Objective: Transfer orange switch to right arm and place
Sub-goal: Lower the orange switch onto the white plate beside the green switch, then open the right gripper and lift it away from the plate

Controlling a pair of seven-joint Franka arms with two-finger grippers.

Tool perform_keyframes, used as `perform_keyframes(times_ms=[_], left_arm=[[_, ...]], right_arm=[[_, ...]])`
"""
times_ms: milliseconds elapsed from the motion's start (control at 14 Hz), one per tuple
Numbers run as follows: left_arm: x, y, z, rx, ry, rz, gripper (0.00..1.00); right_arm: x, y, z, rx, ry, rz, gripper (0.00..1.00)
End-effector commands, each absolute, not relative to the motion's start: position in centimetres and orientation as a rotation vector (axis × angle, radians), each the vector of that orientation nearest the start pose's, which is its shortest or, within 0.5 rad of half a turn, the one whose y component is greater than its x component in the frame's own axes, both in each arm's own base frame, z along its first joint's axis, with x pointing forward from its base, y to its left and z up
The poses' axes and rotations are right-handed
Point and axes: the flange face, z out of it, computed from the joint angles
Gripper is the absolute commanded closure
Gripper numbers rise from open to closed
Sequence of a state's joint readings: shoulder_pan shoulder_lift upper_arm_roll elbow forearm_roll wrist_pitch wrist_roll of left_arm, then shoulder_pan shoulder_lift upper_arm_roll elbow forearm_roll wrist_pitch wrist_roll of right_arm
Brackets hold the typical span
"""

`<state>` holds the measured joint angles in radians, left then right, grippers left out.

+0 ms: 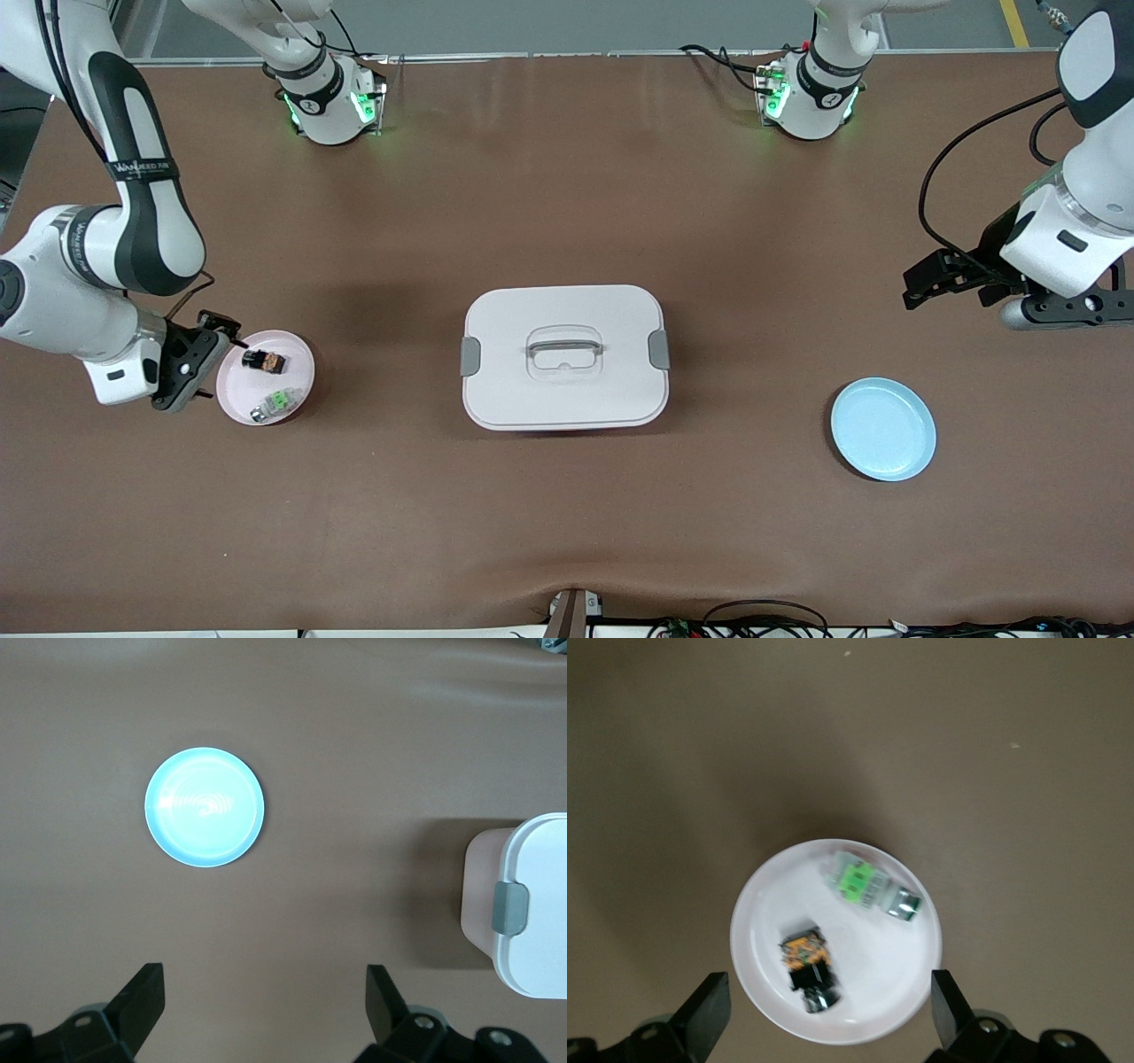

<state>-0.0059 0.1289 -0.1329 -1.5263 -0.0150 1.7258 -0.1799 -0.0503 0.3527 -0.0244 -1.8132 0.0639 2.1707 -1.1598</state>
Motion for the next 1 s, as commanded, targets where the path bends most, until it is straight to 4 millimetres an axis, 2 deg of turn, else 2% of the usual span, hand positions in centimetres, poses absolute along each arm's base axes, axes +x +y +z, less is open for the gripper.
perform_keyframes(times_ms=[0, 214, 357, 429, 500, 571, 714, 929], left_arm=[[60.2, -7.9, 59.0, -3.167, -0.061, -0.098, 0.0], [60.6, -7.3, 58.3, -3.166, -0.078, -0.081, 0.0], [60.5, -7.1, 58.5, -3.166, -0.083, -0.086, 0.0], [60.5, -7.1, 58.7, -3.166, -0.083, -0.091, 0.0], [60.3, -7.2, 59.0, -3.166, -0.081, -0.098, 0.0], [60.2, -7.0, 59.2, -3.166, -0.085, -0.103, 0.0], [59.5, -6.8, 60.8, -3.163, -0.089, -0.14, 0.0], [57.9, -6.3, 63.2, -3.164, -0.091, -0.156, 0.0]], right_arm=[[66.1, -2.7, 37.6, -2.791, -1.522, -0.064, 0.0], [66.1, 0.0, 38.4, -2.933, -1.196, -0.038, 0.0], [66.9, 1.0, 40.7, -3.008, -0.995, -0.065, 0.0], [67.4, 1.5, 42.7, -3.036, -0.917, -0.087, 0.0], [67.4, 1.3, 44.5, -3.048, -0.769, -0.035, 0.0], [67.1, 1.8, 45.4, -3.087, -0.583, 0.05, 0.0], [67.1, 2.3, 46.4, -3.139, -0.313, 0.045, 0.0], [67.1, 1.3, 47.1, -3.129, -0.222, 0.038, 0.0]])
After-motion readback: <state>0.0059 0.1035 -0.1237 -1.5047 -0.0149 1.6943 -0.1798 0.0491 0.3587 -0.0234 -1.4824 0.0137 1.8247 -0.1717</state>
